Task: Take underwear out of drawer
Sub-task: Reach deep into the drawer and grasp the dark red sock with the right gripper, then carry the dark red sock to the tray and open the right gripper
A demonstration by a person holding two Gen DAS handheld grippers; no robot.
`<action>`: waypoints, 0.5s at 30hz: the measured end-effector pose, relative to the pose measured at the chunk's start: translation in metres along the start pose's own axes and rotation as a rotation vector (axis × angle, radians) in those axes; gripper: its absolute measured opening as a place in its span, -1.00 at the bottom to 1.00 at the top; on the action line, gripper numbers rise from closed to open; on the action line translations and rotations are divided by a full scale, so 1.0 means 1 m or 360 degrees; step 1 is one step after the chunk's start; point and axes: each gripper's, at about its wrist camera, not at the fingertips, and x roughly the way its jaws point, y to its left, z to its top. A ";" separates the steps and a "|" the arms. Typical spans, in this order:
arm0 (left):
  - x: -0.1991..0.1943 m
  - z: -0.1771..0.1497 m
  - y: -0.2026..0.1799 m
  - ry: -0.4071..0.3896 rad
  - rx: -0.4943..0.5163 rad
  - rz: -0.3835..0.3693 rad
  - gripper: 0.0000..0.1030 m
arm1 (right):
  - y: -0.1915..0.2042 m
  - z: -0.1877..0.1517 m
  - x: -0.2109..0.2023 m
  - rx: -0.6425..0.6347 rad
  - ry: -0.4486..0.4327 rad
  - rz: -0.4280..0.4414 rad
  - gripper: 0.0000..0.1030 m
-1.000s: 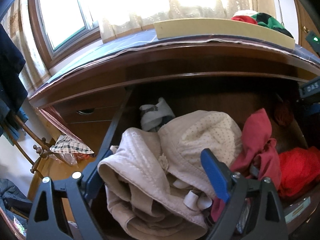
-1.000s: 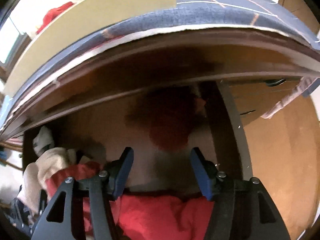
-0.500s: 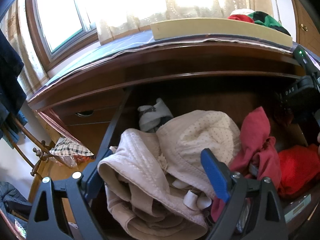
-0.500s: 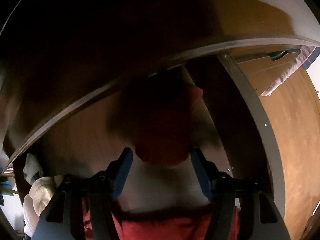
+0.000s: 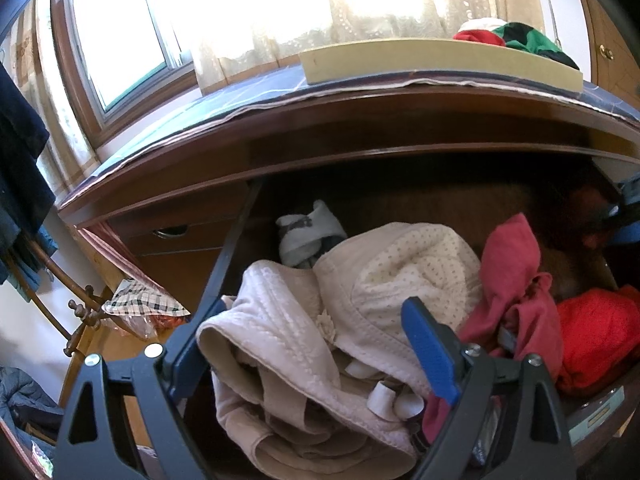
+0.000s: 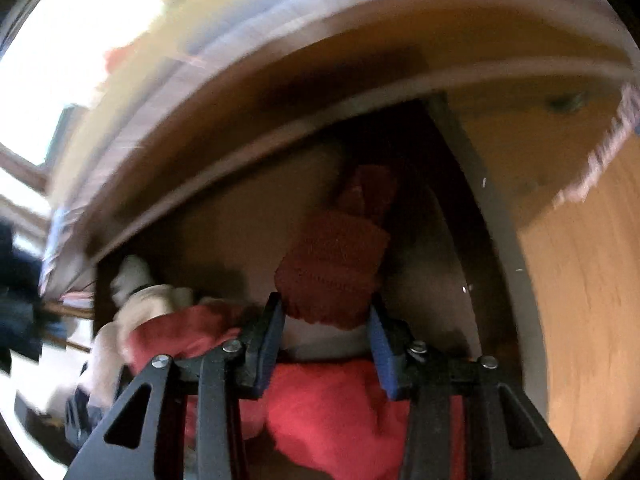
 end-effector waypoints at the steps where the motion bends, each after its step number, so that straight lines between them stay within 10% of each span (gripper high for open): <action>1: -0.001 0.000 0.000 -0.0006 0.0002 0.0003 0.75 | 0.001 -0.003 -0.007 -0.0039 -0.0059 0.0024 -0.15; 15: -0.004 -0.002 0.002 -0.0038 -0.0014 0.0053 0.75 | 0.079 0.001 -0.154 -0.0522 -0.0661 0.0187 -0.15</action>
